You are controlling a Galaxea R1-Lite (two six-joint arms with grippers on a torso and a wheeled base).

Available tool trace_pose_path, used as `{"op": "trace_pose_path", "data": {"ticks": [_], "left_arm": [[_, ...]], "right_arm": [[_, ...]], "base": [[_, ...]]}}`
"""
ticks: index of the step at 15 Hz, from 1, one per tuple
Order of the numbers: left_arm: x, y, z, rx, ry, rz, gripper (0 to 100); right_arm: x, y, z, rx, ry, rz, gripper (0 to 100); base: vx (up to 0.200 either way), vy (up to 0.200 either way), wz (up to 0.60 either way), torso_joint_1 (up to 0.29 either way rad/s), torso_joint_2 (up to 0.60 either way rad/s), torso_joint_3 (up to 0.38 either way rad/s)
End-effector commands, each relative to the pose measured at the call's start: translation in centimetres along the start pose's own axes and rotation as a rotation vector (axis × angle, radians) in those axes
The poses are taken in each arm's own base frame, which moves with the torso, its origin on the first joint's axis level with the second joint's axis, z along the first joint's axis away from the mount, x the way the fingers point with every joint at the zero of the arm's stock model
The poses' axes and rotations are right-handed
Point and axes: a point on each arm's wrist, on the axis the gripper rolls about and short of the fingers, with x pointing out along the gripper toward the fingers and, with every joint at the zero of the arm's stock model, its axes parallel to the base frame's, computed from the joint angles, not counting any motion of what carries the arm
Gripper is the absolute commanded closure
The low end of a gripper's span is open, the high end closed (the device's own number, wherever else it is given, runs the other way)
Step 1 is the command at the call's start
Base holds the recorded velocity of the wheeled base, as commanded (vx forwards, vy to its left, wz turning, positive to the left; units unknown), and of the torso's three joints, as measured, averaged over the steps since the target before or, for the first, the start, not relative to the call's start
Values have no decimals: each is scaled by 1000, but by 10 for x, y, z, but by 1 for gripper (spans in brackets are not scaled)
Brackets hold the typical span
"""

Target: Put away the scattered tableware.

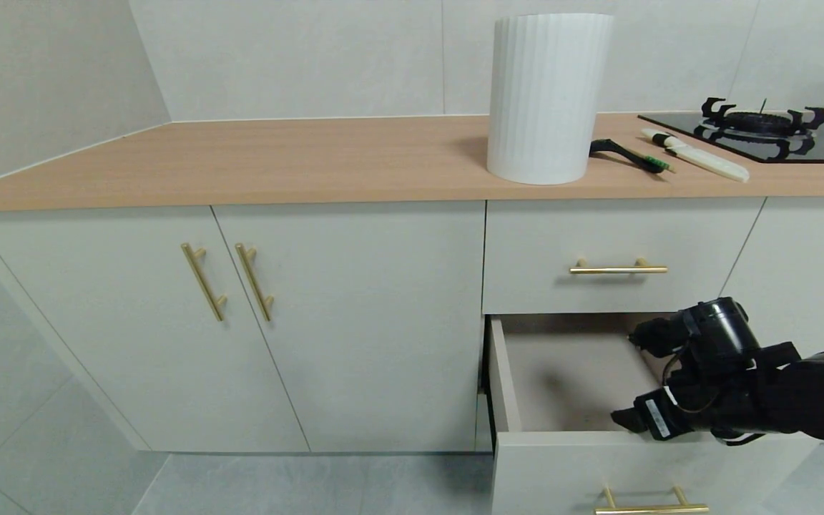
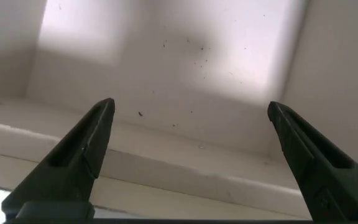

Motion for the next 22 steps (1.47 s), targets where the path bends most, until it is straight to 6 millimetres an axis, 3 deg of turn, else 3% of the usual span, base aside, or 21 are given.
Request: {"op": "trace_pose_path", "data": {"ticks": [1,14,22], "left_arm": [[0,0,0,0,0,0,0],[0,0,0,0,0,0,0],[0,0,0,0,0,0,0]], "right_arm": [[-14,4,3,-20,-19,11,0],[-40,17,-25,-215,256,61,0],[-46,16,-24,-226,272,62,0]], "base": [[0,0,0,0,0,0],[0,0,0,0,0,0],[0,0,0,0,0,0]]}}
